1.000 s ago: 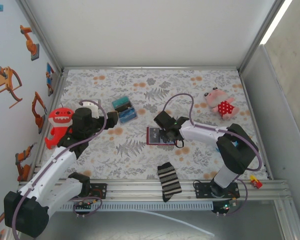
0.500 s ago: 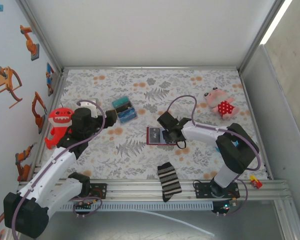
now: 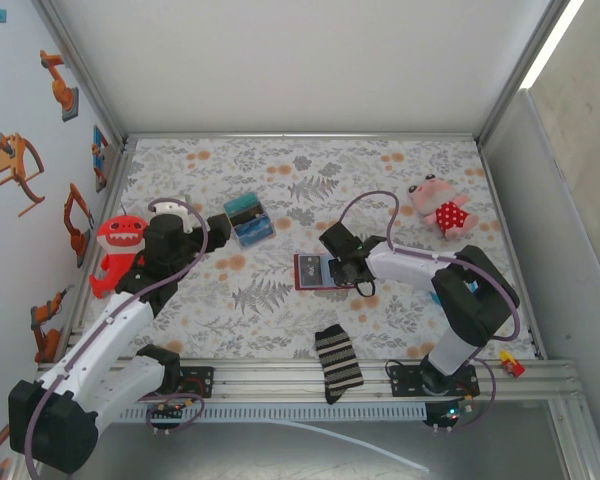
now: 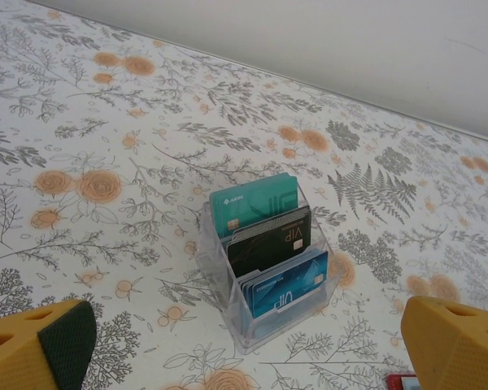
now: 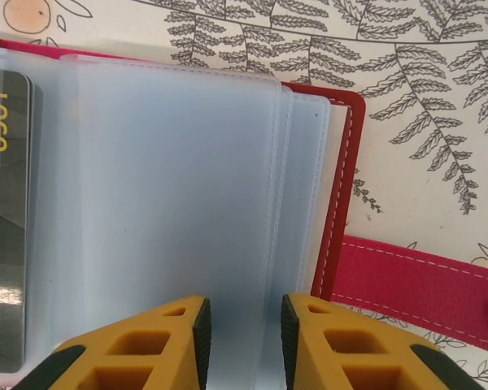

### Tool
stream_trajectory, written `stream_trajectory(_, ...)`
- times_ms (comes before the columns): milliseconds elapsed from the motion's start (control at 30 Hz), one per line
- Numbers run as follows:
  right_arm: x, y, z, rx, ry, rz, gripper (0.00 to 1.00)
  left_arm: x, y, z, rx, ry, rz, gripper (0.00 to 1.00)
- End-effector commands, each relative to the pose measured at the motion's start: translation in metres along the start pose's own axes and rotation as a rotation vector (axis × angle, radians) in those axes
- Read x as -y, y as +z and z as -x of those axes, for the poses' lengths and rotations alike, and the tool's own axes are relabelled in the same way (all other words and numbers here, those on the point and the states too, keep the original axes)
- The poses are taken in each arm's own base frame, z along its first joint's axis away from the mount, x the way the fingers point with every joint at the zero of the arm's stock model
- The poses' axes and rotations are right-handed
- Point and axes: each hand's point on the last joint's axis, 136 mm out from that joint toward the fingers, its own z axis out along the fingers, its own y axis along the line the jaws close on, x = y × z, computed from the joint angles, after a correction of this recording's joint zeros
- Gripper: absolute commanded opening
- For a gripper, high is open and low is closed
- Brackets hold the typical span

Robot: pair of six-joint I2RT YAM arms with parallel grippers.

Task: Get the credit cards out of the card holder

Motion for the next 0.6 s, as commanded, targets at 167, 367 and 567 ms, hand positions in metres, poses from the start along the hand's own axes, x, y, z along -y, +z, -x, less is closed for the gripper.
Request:
stream_trajectory(167, 0.005, -0.018, 0.006, 0.036, 0.006, 0.004, 0.29, 0.001, 0.0, 0.014, 0.05, -0.041, 0.008, 0.97)
stream_trajectory(367, 0.013, -0.037, 0.014, 0.077, 0.006, -0.023, 0.31, -0.002, -0.003, 0.016, 0.07, -0.065, 0.015, 0.97)
stream_trajectory(567, 0.016, -0.062, 0.024, 0.13, 0.027, -0.009, 0.4, 0.0, -0.003, 0.013, 0.033, -0.057, 0.014, 0.97)
